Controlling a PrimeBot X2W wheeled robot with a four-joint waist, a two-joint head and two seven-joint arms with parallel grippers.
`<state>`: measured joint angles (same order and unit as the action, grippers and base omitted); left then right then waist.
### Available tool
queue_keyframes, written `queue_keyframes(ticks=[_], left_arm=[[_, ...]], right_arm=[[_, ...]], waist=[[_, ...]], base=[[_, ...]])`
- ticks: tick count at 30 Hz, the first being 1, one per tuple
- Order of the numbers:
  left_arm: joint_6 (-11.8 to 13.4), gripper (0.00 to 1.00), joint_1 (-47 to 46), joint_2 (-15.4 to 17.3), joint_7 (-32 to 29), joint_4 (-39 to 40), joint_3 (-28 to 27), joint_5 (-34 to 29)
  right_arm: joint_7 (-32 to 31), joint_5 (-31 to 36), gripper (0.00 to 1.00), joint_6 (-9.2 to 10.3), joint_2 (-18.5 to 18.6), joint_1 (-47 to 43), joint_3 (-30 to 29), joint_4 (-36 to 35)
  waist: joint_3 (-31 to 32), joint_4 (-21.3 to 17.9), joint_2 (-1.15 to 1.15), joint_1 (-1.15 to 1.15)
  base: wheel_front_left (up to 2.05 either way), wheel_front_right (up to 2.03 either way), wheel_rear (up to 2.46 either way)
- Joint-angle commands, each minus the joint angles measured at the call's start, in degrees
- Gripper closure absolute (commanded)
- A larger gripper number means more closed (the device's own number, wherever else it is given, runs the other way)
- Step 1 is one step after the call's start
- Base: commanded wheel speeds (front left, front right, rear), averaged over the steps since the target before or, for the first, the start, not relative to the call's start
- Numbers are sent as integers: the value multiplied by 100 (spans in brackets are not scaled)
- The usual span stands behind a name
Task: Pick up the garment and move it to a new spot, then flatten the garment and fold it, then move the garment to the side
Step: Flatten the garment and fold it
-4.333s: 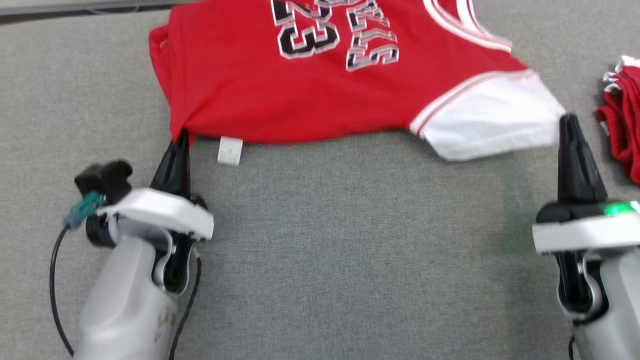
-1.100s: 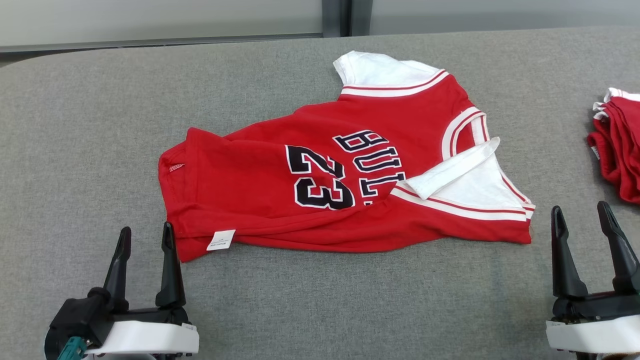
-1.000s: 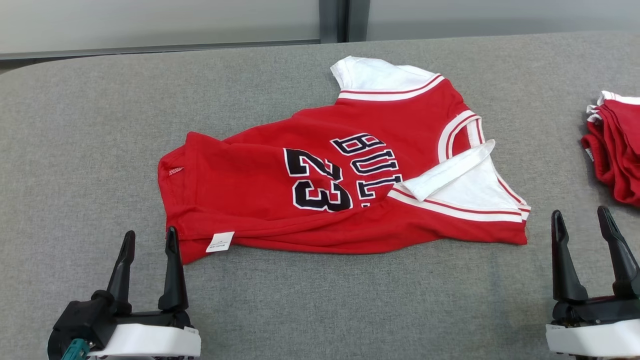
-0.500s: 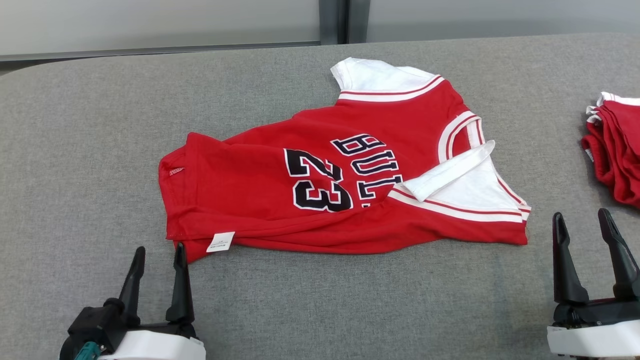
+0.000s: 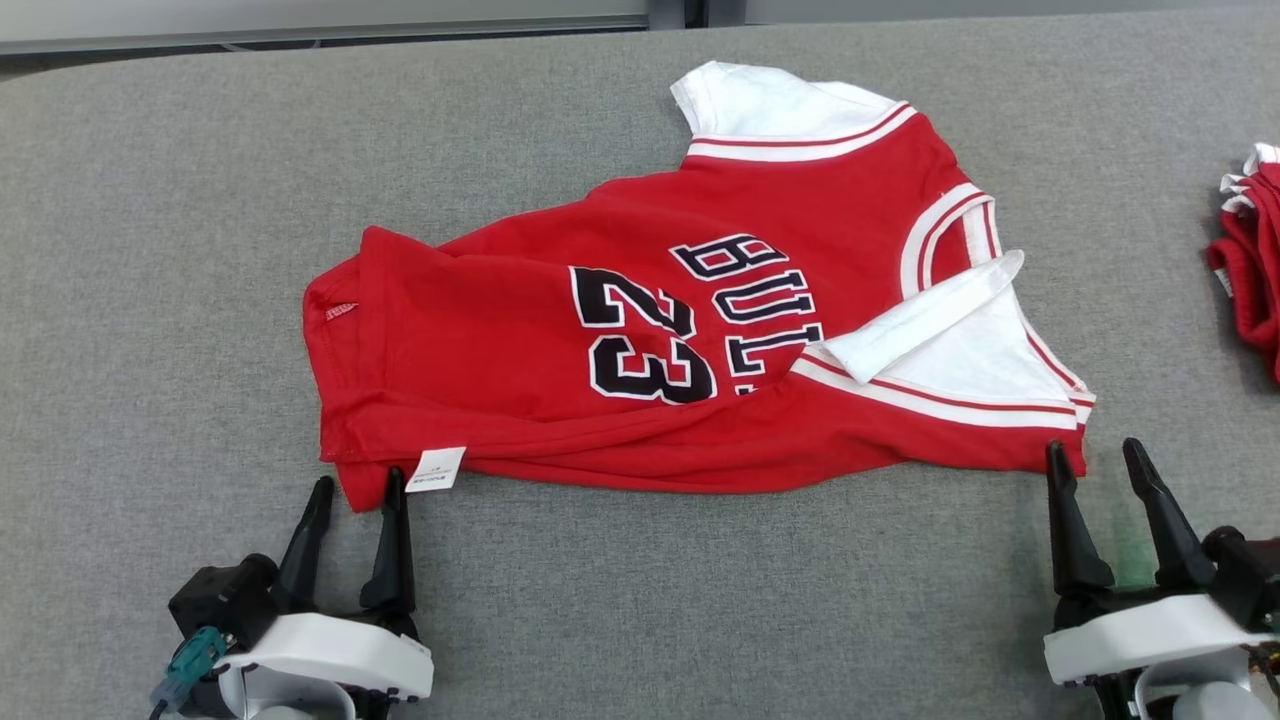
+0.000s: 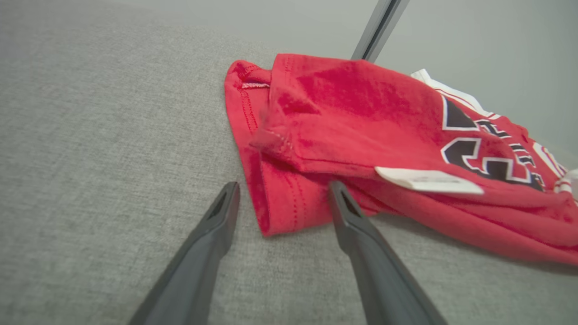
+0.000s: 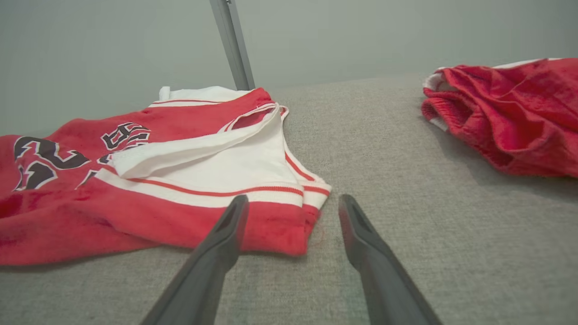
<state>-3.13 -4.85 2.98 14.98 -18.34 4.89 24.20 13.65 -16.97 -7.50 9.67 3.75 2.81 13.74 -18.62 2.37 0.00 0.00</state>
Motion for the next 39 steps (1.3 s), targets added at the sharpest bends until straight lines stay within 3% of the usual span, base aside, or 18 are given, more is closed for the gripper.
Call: queue_keyframes(ticks=[1,7,8,9,10,11,12,20,28,33,39], left_arm=[[-53,0,-135,21,23,-81,-7,49],[-178,0,-275,12,9,-349,85,213],[-202,7,-296,11,10,-382,89,270],[-219,32,-320,7,9,-393,94,268],[-249,79,-330,7,9,-411,119,271],[-260,100,-339,6,4,-416,136,275],[-276,100,-342,15,4,-402,150,252],[-357,100,-123,280,-60,32,282,216],[-388,100,276,791,-716,1042,335,405],[-322,100,662,1112,-1070,1473,297,368],[-256,100,1117,1220,-1309,1443,220,568]], right_arm=[[42,-88,0,2,0,156,59,202],[34,-323,0,2,35,510,259,727],[30,-372,0,2,44,553,298,812],[38,-397,0,2,74,603,328,882],[37,-453,21,2,88,642,381,948],[24,-493,66,2,93,680,417,1000],[36,-534,100,2,106,712,433,1045],[125,-796,100,2,359,702,292,733],[105,-822,100,7,484,-122,-105,-220],[-63,-708,100,8,142,-940,-325,-819],[-175,-715,100,8,-361,-1790,-330,-1003]], waist=[[-54,35,0,0],[-129,76,0,0],[-140,81,0,0],[-150,86,0,0],[-158,94,0,0],[-165,99,0,0],[-176,106,0,0],[-205,255,0,0],[-43,400,0,0],[140,297,0,0],[316,132,0,0]], base=[[0,0,0],[0,0,0],[0,0,0],[0,0,0],[0,0,0],[0,0,0],[0,0,0],[0,0,0],[0,0,0],[0,0,0],[0,0,0]])
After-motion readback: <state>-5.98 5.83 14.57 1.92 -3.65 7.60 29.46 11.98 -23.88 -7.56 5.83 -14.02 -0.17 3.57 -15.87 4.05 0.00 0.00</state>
